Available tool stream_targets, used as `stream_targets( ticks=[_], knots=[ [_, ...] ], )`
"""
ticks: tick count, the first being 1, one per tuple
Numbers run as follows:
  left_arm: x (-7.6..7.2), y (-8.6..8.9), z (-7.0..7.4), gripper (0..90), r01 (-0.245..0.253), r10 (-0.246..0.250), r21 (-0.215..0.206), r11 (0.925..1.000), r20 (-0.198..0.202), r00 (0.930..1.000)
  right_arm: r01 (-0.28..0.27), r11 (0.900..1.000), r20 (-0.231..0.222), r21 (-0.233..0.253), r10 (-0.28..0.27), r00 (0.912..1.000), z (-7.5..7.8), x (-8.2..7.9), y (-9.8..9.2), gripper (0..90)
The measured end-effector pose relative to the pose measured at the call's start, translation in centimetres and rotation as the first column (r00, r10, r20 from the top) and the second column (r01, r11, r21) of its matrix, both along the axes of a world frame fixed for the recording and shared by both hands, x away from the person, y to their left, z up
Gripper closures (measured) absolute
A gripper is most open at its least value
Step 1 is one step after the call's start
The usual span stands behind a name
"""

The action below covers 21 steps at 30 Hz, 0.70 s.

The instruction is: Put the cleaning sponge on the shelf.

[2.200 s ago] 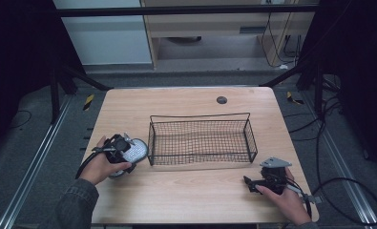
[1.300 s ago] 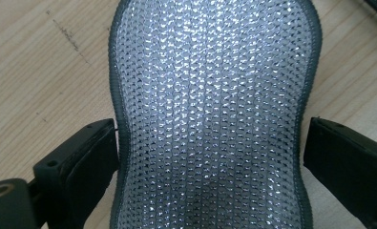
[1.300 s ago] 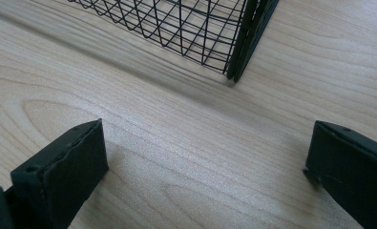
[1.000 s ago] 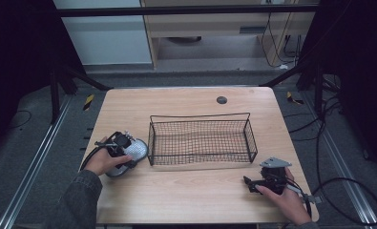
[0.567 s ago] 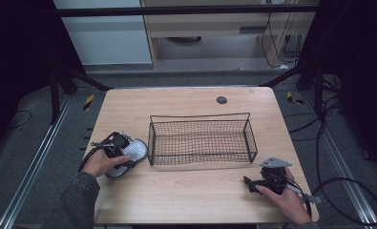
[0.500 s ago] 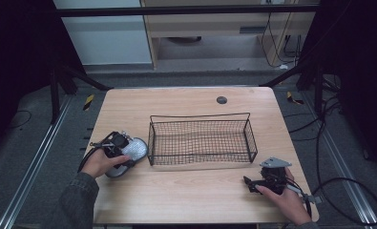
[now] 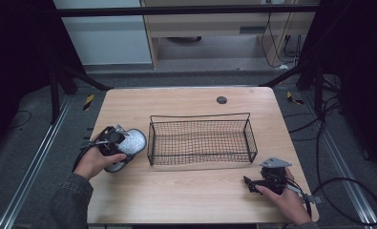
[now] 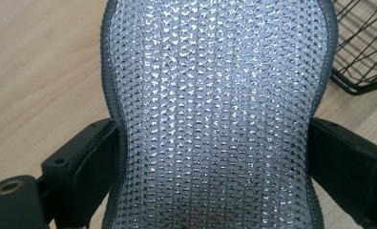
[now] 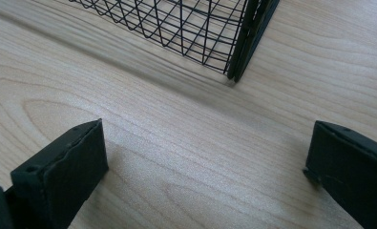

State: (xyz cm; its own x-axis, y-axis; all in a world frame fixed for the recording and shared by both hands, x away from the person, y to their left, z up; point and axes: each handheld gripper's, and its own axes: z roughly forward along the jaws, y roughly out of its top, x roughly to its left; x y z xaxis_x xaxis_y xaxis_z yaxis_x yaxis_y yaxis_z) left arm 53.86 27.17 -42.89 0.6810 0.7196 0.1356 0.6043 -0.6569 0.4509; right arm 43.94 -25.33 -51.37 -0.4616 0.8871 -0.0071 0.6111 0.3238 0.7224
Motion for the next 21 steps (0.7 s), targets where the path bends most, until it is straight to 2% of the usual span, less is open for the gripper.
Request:
stream_targets(
  ticks=[2, 5, 6, 9, 13, 16, 17, 21],
  knots=[
    [-0.1, 0.0, 1.2, 6.9, 0.006, -0.006, -0.006, 1.0000, 0.038, 0.9993, 0.000, 1.000, 0.000, 0.000, 0.000, 1.0000, 0.0, 0.0, 0.0, 0.4],
    [-0.3, -0.3, 2.0, 7.2, 0.014, -0.013, -0.008, 0.9999, 0.060, 0.9981, 0.000, 1.000, 0.000, 0.000, 0.000, 1.0000, 0.0, 0.0, 0.0, 0.4],
    [-0.4, -0.6, 2.7, 7.2, 0.026, -0.026, -0.008, 0.9996, 0.080, 0.9965, 0.000, 1.000, 0.000, 0.000, 0.000, 1.0000, 0.0, 0.0, 0.0, 0.4],
    [-0.6, -1.4, 3.6, 7.3, 0.055, -0.055, 0.008, 0.9985, 0.107, 0.9927, 0.000, 1.000, 0.000, 0.000, 0.000, 1.0000, 0.0, 0.0, 0.0, 0.4],
    [-0.7, -2.8, 4.4, 7.5, 0.096, -0.098, 0.020, 0.9951, 0.132, 0.9863, 0.000, 1.000, 0.000, 0.000, 0.000, 1.0000, 0.0, 0.0, 0.0, 0.4],
    [-0.6, -3.5, 4.7, 7.5, 0.109, -0.111, 0.023, 0.9938, 0.139, 0.9841, 0.000, 1.000, 0.000, 0.000, 0.000, 1.0000, 0.0, 0.0, 0.0, 0.4],
    [-0.5, -4.1, 4.9, 7.5, 0.128, -0.132, 0.039, 0.9911, 0.142, 0.9811, 0.000, 1.000, 0.000, 0.000, 0.000, 1.0000, 0.0, 0.0, 0.0, 0.4],
    [-0.3, -5.4, 5.4, 7.6, 0.151, -0.157, 0.049, 0.9873, 0.150, 0.9762, -0.002, 1.000, -0.001, 0.000, 0.002, 1.0000, 0.0, 0.0, 0.0, 0.4]
  ],
)
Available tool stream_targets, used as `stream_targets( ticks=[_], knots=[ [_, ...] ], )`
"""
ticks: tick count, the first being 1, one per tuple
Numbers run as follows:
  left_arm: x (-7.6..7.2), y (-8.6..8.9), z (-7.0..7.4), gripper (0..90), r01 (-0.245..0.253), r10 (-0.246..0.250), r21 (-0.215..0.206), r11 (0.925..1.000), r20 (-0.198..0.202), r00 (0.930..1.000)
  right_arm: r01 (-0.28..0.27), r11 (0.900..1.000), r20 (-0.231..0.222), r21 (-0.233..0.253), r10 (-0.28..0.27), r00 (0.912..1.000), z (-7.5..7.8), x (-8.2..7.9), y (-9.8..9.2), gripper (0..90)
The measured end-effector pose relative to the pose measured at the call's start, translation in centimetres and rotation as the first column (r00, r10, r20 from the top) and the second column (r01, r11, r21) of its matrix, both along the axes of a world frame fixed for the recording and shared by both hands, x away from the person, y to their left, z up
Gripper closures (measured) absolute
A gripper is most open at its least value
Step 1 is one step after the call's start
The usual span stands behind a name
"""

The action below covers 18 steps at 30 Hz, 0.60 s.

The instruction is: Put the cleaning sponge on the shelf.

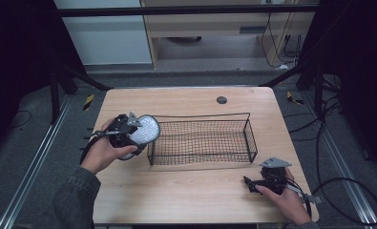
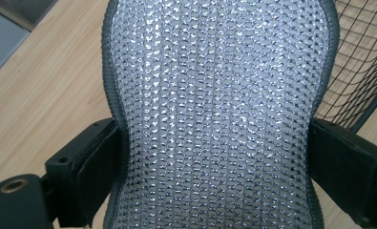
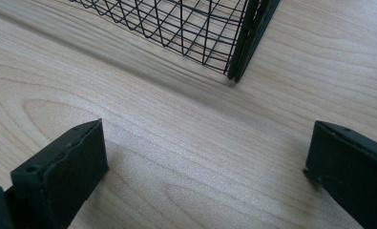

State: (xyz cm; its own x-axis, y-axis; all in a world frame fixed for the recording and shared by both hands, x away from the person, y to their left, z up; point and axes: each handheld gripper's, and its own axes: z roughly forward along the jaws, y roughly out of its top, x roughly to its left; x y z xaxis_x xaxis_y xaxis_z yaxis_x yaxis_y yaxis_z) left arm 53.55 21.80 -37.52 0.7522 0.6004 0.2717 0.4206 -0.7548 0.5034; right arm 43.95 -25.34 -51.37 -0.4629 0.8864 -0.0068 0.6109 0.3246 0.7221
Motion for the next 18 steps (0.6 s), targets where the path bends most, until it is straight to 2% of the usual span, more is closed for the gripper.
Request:
stream_targets(
  ticks=[10, 18],
  knots=[
    [0.4, -3.0, 0.7, 8.4, 0.069, -0.069, 0.027, 0.9973, 0.005, 0.9976, -0.001, 1.000, 0.000, 0.000, 0.001, 1.0000, 0.0, 0.0, 0.0, 0.4],
    [0.9, -5.3, 0.8, 9.7, 0.121, -0.122, 0.067, 0.9904, 0.002, 0.9925, -0.003, 1.000, 0.000, 0.000, 0.003, 1.0000, 0.0, 0.0, 0.0, 0.4]
  ],
)
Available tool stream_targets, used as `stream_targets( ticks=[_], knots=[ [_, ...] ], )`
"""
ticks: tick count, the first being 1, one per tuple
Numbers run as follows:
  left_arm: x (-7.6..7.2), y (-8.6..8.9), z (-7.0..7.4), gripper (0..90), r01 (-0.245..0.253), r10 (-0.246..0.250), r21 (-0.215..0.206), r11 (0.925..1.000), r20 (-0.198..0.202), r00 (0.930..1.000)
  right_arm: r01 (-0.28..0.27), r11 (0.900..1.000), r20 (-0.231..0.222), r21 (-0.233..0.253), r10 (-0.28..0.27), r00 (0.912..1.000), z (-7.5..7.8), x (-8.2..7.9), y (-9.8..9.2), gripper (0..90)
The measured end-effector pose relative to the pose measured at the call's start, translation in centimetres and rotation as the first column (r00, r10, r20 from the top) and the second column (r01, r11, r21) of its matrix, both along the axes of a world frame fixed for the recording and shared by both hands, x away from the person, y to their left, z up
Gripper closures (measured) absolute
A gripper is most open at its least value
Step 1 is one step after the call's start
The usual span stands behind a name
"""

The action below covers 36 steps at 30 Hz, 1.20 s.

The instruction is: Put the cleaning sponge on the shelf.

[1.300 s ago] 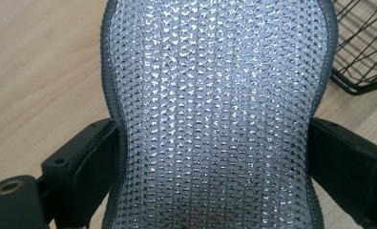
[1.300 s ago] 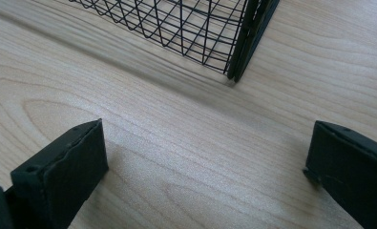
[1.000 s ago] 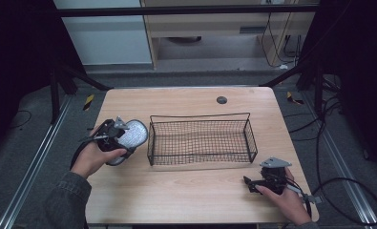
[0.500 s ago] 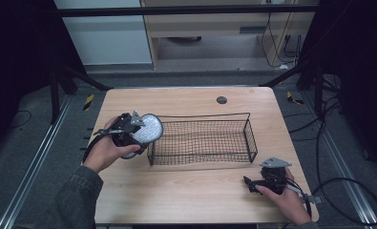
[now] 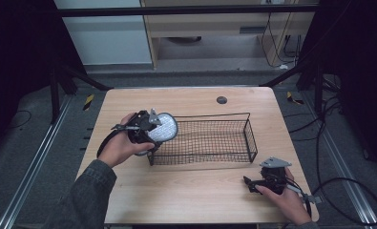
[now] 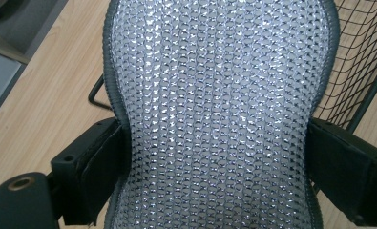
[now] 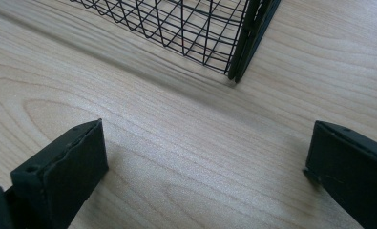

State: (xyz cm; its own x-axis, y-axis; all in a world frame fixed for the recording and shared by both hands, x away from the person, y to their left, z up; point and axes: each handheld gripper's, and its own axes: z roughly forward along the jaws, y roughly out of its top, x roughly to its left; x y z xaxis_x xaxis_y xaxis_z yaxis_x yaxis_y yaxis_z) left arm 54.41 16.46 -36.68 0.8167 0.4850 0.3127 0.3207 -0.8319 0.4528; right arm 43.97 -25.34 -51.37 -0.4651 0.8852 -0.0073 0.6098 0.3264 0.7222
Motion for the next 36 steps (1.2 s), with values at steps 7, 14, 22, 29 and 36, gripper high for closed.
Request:
stream_targets(
  ticks=[7, 14, 22, 29, 36],
  knots=[
    [0.2, -1.8, -0.1, 10.1, 0.037, -0.037, 0.016, 0.9992, 0.000, 0.9993, 0.000, 1.000, 0.000, 0.000, 0.000, 1.0000, 0.0, 0.0, 0.0, 0.4],
    [0.1, -3.1, -0.1, 10.4, 0.061, -0.061, 0.025, 0.9979, 0.007, 0.9981, -0.002, 1.000, 0.000, 0.000, 0.002, 1.0000, 0.0, 0.0, 0.0, 0.4],
    [-0.2, -4.6, -0.5, 10.8, 0.084, -0.086, 0.049, 0.9952, 0.034, 0.9957, -0.002, 1.000, 0.000, 0.000, 0.002, 1.0000, 0.0, 0.0, 0.0, 0.4],
    [-0.6, -5.9, -0.7, 10.8, 0.113, -0.119, 0.079, 0.9905, 0.086, 0.9891, -0.003, 1.000, 0.000, 0.001, 0.003, 1.0000, 0.0, 0.0, 0.0, 0.4],
    [-0.5, -6.8, -1.1, 10.7, 0.125, -0.135, 0.091, 0.9879, 0.101, 0.9857, -0.003, 1.000, 0.000, 0.001, 0.003, 1.0000, 0.0, 0.0, 0.0, 0.4]
  ],
)
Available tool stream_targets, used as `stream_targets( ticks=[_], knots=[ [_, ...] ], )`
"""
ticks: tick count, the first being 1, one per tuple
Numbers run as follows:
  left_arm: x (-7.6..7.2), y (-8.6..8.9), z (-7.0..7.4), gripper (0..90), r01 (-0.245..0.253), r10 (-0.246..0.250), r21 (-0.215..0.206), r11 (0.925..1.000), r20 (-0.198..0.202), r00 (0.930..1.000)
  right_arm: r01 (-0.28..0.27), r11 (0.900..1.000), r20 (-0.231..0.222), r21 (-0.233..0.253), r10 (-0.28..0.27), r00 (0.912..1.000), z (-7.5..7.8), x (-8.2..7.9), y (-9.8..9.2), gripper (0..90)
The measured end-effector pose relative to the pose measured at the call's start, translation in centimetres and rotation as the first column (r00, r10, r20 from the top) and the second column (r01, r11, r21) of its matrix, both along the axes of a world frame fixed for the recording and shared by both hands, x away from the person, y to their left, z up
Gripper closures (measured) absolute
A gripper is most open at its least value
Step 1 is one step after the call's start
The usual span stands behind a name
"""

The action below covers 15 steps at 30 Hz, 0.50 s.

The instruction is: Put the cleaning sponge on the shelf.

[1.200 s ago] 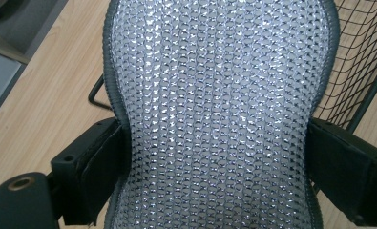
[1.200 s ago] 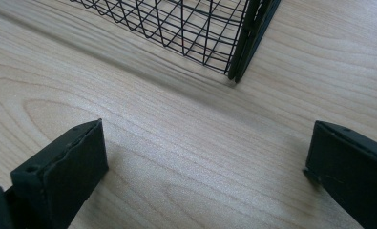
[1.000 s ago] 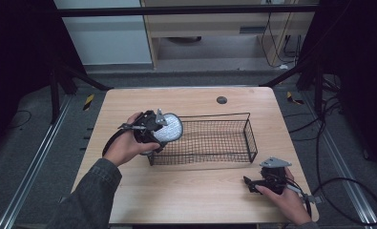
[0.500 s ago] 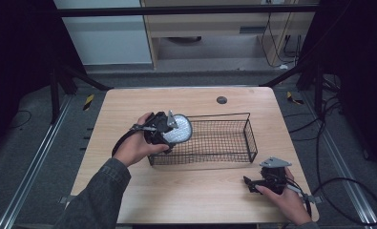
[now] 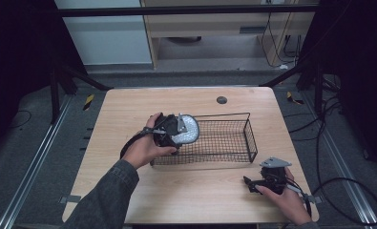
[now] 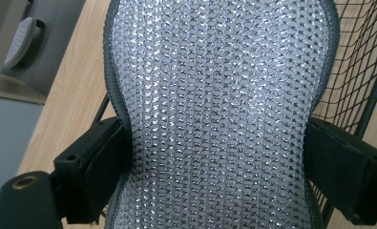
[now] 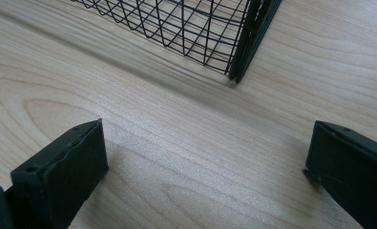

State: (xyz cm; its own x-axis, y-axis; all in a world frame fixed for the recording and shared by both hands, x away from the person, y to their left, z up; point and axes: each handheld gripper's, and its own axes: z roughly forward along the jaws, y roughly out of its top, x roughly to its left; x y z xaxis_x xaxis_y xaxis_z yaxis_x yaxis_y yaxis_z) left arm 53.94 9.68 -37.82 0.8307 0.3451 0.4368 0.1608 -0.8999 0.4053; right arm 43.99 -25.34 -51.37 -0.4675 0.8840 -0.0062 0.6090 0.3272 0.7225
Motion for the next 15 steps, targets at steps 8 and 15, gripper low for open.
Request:
stream_targets(
  ticks=[8, 15],
  knots=[
    [0.1, -0.8, -0.4, 10.7, 0.010, -0.010, -0.005, 0.9999, 0.015, 0.9998, -0.001, 1.000, 0.000, 0.000, 0.001, 1.0000, 0.0, 0.0, 0.0, 0.4],
    [0.5, -1.1, -0.9, 10.7, 0.011, -0.011, 0.007, 0.9999, 0.012, 0.9999, -0.002, 1.000, 0.000, 0.001, 0.002, 1.0000, 0.0, 0.0, 0.0, 0.4]
  ],
)
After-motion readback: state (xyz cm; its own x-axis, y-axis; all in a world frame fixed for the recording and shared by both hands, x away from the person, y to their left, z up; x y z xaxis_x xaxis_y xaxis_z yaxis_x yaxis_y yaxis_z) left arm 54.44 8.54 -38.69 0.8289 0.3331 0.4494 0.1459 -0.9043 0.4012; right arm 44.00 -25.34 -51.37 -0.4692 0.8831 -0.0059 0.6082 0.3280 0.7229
